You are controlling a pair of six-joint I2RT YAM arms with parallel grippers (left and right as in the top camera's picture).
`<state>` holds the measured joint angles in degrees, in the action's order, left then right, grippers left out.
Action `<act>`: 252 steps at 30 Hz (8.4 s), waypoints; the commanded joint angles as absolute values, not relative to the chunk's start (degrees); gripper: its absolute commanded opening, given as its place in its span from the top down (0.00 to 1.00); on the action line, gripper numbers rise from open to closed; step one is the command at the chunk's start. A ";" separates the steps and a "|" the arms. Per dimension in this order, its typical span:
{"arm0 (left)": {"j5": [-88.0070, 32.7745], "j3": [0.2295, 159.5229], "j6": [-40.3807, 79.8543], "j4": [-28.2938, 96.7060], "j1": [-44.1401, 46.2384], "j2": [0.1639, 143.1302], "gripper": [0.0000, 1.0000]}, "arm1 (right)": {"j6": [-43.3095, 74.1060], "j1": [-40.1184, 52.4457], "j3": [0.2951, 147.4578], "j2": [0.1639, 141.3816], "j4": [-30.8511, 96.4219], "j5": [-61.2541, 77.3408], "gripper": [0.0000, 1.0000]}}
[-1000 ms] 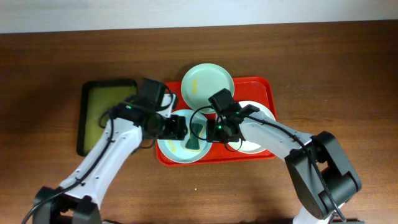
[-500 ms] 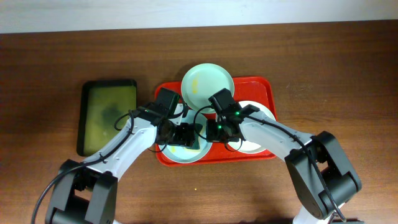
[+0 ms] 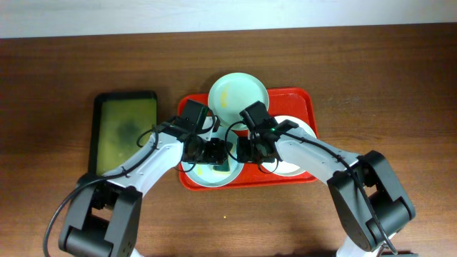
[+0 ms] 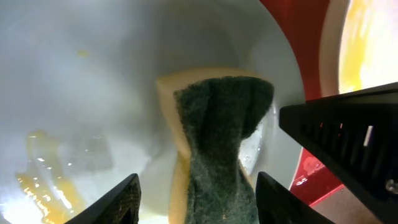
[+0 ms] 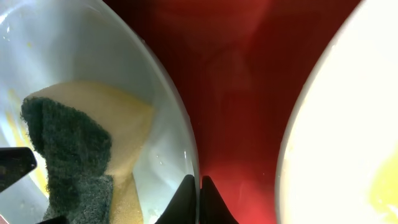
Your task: Clean dirty plates on tray and stack at the side
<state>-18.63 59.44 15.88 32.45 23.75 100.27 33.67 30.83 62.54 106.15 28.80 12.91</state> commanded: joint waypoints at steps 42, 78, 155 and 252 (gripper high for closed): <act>-7.42 59.07 26.13 26.81 34.00 103.31 0.63 | 33.30 31.11 62.02 106.56 28.27 12.86 0.96; 24.29 64.99 26.17 37.76 33.06 100.09 1.00 | 33.28 31.11 62.02 106.56 28.23 12.82 0.96; 3.99 67.44 26.11 36.14 23.35 98.78 1.00 | 33.26 31.11 62.02 106.56 28.01 12.80 0.96; 6.39 59.66 27.38 52.77 -1.10 68.55 1.00 | -8.93 53.43 92.01 97.91 54.54 -59.81 0.96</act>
<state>6.55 58.63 27.29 52.58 1.34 68.95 0.64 50.57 90.91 99.15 55.81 -47.42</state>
